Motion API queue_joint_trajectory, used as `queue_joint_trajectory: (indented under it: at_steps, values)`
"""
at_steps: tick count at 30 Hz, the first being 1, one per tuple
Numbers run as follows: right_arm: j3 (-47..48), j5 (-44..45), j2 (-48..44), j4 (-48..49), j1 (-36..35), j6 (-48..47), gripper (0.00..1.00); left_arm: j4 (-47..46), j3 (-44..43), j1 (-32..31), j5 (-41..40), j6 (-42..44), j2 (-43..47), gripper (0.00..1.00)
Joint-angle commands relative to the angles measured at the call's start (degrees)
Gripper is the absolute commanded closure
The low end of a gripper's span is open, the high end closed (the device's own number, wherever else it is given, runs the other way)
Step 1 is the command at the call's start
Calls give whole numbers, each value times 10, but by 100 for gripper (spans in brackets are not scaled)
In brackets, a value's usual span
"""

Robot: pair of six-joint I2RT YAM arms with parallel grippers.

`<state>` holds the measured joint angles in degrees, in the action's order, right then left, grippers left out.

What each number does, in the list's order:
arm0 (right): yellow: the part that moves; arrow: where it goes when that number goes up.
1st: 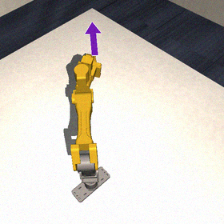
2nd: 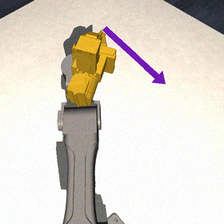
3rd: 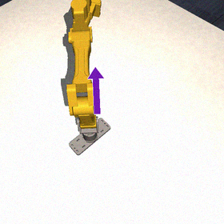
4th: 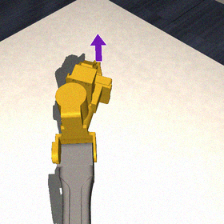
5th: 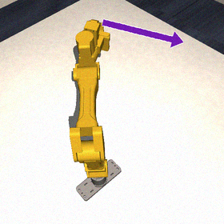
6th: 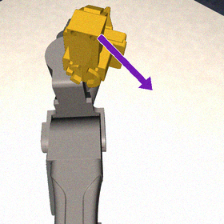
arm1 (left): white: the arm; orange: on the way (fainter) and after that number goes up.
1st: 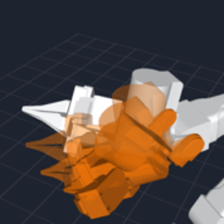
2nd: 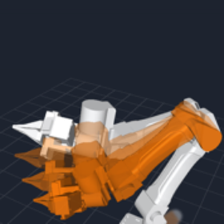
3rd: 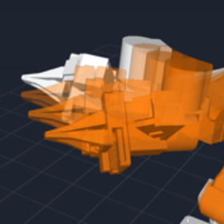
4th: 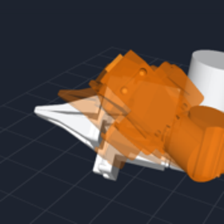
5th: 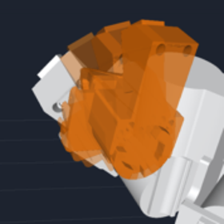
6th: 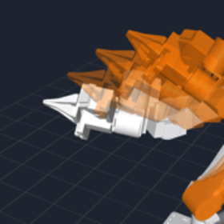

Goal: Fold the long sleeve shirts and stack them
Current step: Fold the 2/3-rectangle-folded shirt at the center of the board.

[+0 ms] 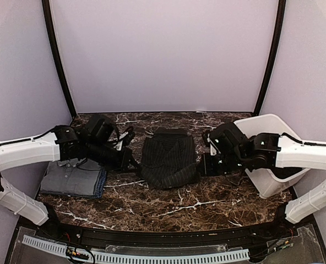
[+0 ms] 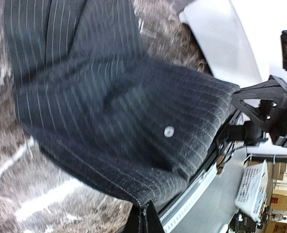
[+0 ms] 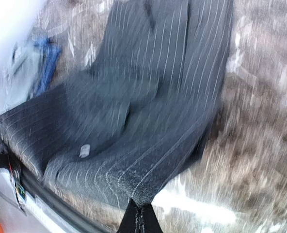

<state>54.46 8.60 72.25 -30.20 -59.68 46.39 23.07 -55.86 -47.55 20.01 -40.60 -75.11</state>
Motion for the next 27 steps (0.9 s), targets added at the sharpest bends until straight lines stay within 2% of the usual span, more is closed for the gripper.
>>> queue_joint_trajectory:
  at_steps: [1, 4, 7, 11, 14, 17, 19, 21, 23, 27]
  values:
    - [76, -19, 74, 40, 92, -90, 100, 39, -90, 69, 17, 42, -88, 100]
    - [142, -48, 181, 81, 171, -132, 100, 24, -191, 127, 39, 77, -175, 100]
    - [252, -72, 299, 103, 232, -155, 100, -12, -286, 173, 84, 74, -307, 100]
    - [390, -77, 452, 103, 274, -164, 100, -65, -400, 231, 99, 43, -460, 100]
    - [470, -85, 558, 100, 300, -155, 100, -94, -469, 251, 106, 17, -573, 100]
    - [526, -107, 621, 90, 308, -153, 100, -104, -543, 256, 127, 4, -645, 100]
    - [536, -118, 637, 87, 308, -156, 100, -107, -551, 254, 137, -4, -670, 100]
    - [506, -124, 629, 102, 305, -155, 100, -116, -525, 250, 141, -5, -665, 100]
    - [452, -135, 610, 123, 300, -153, 100, -137, -471, 246, 137, -7, -636, 100]
    - [331, -136, 540, 161, 276, -148, 100, -219, -307, 240, 140, -38, -538, 100]
